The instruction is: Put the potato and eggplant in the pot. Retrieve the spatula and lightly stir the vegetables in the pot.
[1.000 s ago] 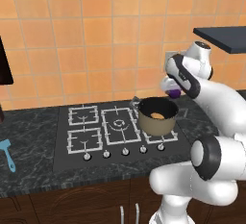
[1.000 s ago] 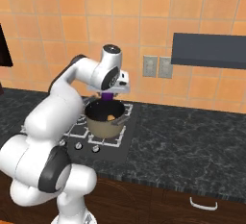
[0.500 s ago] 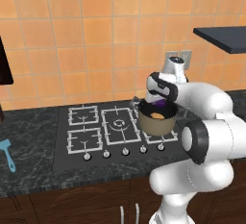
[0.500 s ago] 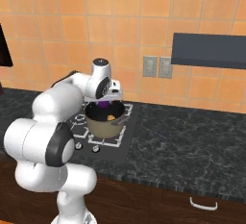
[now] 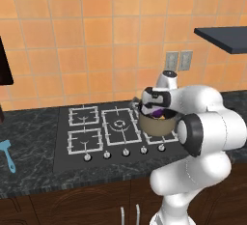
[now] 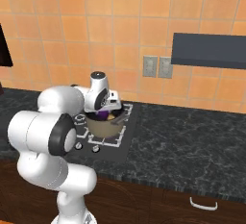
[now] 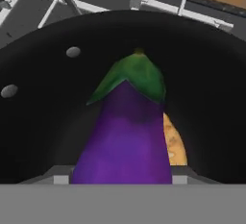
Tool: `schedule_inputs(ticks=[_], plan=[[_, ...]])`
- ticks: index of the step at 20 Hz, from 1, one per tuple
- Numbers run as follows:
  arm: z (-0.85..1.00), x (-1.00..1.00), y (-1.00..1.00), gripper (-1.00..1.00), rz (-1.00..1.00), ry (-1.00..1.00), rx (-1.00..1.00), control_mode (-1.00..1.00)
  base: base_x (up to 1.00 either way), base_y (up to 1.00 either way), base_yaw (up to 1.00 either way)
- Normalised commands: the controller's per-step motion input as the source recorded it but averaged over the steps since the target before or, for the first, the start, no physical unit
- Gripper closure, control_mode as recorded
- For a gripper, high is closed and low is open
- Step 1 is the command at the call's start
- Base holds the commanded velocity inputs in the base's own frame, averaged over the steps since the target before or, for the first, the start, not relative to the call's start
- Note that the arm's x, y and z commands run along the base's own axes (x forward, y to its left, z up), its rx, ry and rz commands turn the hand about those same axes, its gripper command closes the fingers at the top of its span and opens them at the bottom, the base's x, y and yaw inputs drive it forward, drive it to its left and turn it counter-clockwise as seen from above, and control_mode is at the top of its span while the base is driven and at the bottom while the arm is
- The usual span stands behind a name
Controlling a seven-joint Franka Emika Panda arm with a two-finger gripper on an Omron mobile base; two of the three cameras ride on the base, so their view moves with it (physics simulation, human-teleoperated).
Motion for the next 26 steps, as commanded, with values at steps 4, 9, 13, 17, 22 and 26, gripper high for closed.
schedule_inputs(ticks=[4, 9, 13, 17, 22, 26], plan=[[-0.03, -0.03, 0.03, -1.0, 0.0, -0.05, 0.0, -1.0, 0.0, 0.0, 0.0], [0.35, -0.29, -0.02, -1.0, 0.0, -0.11, 0.0, -1.0, 0.0, 0.0, 0.0], [0.5, -0.17, 0.0, -1.0, 0.0, -0.03, 0.0, -1.0, 0.0, 0.0, 0.0], [0.97, -0.72, 0.0, -1.0, 0.0, -0.19, 0.02, -1.0, 0.0, 0.0, 0.0], [1.0, -0.96, 0.0, -1.0, 0.0, -0.22, 0.03, -1.0, 0.0, 0.0, 0.0], [1.0, -0.97, 0.09, -1.0, -0.03, 0.01, 0.02, -1.0, 0.0, 0.0, 0.0]])
